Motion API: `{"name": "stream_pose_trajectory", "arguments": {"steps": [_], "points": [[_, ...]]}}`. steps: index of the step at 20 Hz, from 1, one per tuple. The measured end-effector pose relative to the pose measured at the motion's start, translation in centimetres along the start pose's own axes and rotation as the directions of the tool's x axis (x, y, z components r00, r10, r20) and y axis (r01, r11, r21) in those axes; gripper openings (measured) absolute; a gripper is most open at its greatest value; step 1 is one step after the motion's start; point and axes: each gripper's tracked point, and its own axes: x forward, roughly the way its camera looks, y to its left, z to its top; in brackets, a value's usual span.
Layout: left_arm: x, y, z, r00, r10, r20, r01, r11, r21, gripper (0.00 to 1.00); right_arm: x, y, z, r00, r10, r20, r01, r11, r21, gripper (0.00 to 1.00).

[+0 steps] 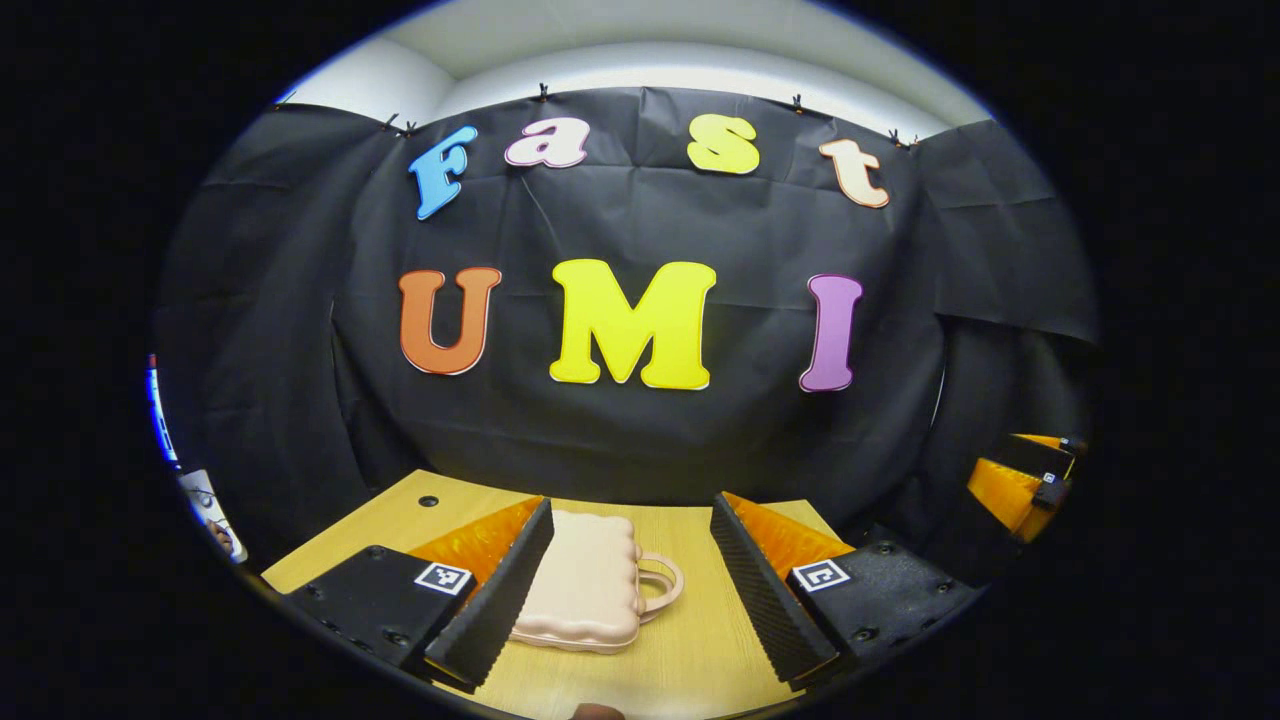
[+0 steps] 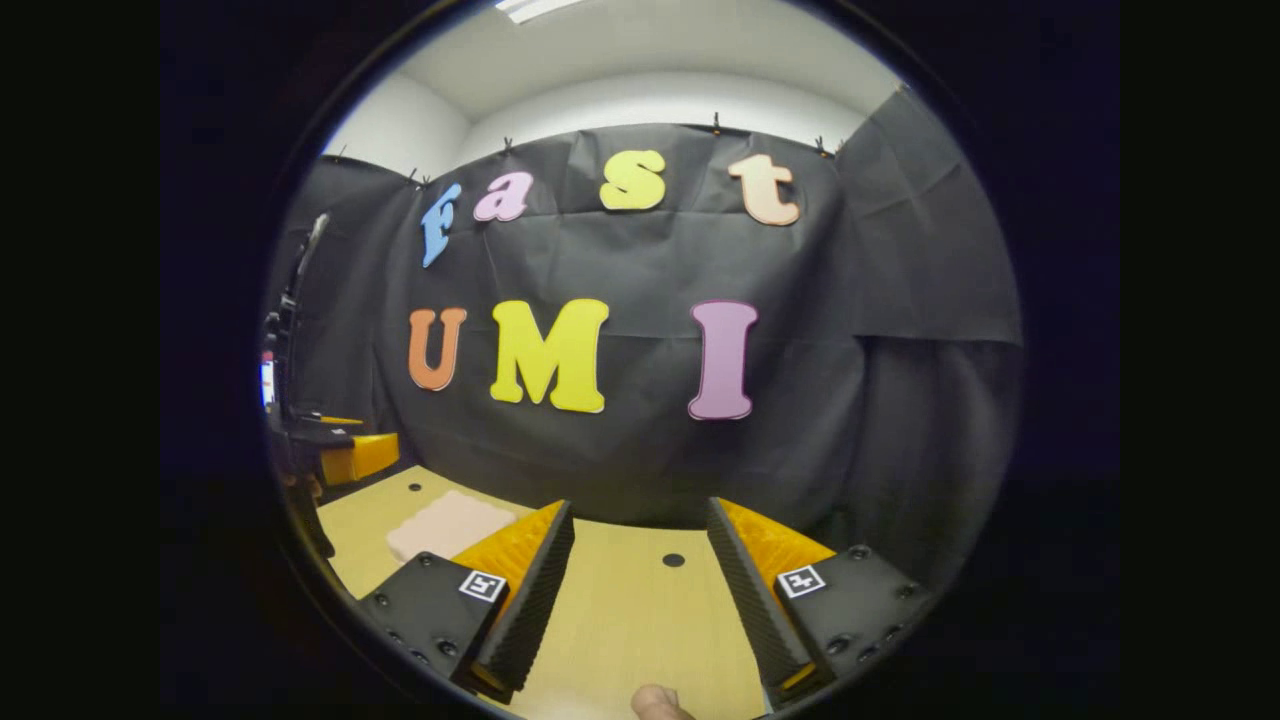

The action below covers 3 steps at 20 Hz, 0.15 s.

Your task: First open the suitcase, pack the skin care products into it, and then close the suitcase.

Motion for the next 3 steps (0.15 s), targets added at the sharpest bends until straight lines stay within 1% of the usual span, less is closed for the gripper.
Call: {"name": "stream_pose_trajectory", "arguments": {"steps": [2, 3], "points": [[-1.2, 0.3, 0.1, 1.0, 0.008, 0.012, -0.009, 1.0, 0.02, 1.0, -0.2, 0.8, -0.3, 1.0, -0.006, -0.017, 0.006, 1.0, 0.0, 0.8], [-1.6, 0.0, 0.0, 1.0, -0.004, 0.016, 0.003, 1.0, 0.023, 1.0, -0.3, 1.0, -0.4, 1.0, -0.009, -0.024, 0.009, 1.0, 0.002, 0.8]]}}
